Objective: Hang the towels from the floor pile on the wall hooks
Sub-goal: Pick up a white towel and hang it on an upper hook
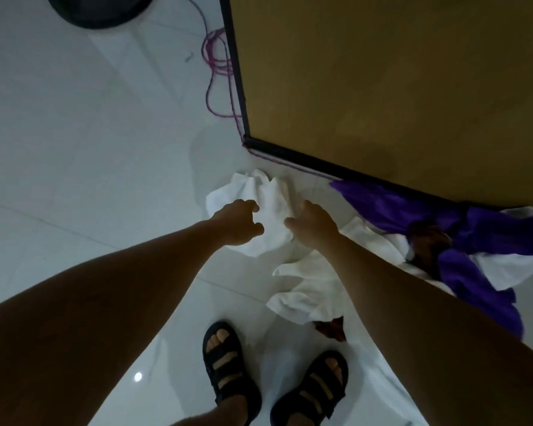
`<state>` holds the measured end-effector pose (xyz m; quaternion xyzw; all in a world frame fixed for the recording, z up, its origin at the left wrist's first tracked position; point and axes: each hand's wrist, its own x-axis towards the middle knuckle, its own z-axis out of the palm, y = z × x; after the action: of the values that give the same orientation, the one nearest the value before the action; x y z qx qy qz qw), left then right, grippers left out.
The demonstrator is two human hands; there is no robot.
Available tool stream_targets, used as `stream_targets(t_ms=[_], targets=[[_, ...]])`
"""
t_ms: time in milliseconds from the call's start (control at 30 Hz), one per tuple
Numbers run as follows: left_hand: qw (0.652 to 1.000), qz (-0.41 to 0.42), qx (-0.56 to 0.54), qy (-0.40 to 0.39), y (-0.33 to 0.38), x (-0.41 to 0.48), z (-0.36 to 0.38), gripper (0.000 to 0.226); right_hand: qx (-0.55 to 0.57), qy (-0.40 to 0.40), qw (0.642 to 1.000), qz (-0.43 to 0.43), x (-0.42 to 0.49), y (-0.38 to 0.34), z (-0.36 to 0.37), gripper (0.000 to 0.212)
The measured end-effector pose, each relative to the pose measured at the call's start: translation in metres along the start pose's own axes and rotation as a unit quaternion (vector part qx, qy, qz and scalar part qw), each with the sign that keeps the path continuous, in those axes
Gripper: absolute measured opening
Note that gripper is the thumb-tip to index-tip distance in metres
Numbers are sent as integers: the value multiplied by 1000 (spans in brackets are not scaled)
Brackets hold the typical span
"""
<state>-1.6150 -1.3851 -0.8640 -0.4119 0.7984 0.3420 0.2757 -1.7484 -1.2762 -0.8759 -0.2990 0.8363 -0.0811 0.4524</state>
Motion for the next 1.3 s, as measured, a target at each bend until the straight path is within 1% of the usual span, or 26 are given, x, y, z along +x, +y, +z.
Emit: stream_targets(t_ms=[67, 167, 267, 300, 333, 400, 433, 467, 567, 667, 767, 900, 967, 1000, 1133, 1200, 1233, 1267, 1300], targets=[[1000, -2, 1, -1, -16, 31, 25, 57, -4, 1, 1000, 20, 34, 14, 29, 45], [1000, 1, -1, 12, -34, 70, 50, 56, -6, 11, 999, 49, 78, 26, 71, 61], [1000, 2, 1, 25, -46, 95, 63, 56, 57, -7, 994, 95, 109, 34, 102, 81], [1000, 1, 0, 24, -49, 98, 66, 56, 81, -18, 991, 104, 116, 37, 109, 81], [1000, 0, -1, 23, -50, 100, 69, 56, 88, -27, 990, 103, 120, 40, 113, 73], [1000, 1, 0, 18, -50, 97, 70, 58, 72, -32, 993, 86, 120, 43, 113, 42], [1000, 1, 0, 14, -49, 92, 68, 60, 68, -28, 994, 78, 115, 41, 109, 33], [1000, 0, -2, 11, -46, 85, 65, 63, 77, -23, 995, 67, 106, 38, 103, 29], [1000, 1, -13, -17, -30, 48, 45, 83, 177, 9, 984, 28, 59, 18, 73, 25], [999, 22, -1, -47, -3, 2, 16, 100, 267, 38, 962, 34, 4, -3, 30, 33], [998, 48, -15, -46, 32, -47, -18, 105, 286, 34, 957, 32, -50, -22, -23, 34], [995, 77, -59, -39, 85, -117, -66, 111, 304, 47, 951, 17, -125, -42, -98, 19], [991, 94, -83, -37, 112, -150, -89, 106, 327, 74, 942, 19, -163, -50, -135, 22], [990, 104, -93, -34, 127, -166, -101, 99, 332, 88, 939, 13, -180, -53, -152, 24], [982, 139, -121, -36, 185, -230, -141, 57, 356, 149, 923, -11, -258, -62, -215, 29], [974, 124, -185, -47, 212, -261, -160, 42, 368, 120, 921, -42, -292, -60, -242, 37], [965, 108, -234, -43, 223, -275, -168, 36, 374, 95, 920, -64, -311, -59, -256, 32], [956, 98, -274, -29, 234, -289, -178, 31, 381, 56, 919, -90, -330, -56, -271, 20], [949, 86, -302, -12, 245, -301, -186, 24, 380, 17, 918, -113, -347, -52, -284, 22]])
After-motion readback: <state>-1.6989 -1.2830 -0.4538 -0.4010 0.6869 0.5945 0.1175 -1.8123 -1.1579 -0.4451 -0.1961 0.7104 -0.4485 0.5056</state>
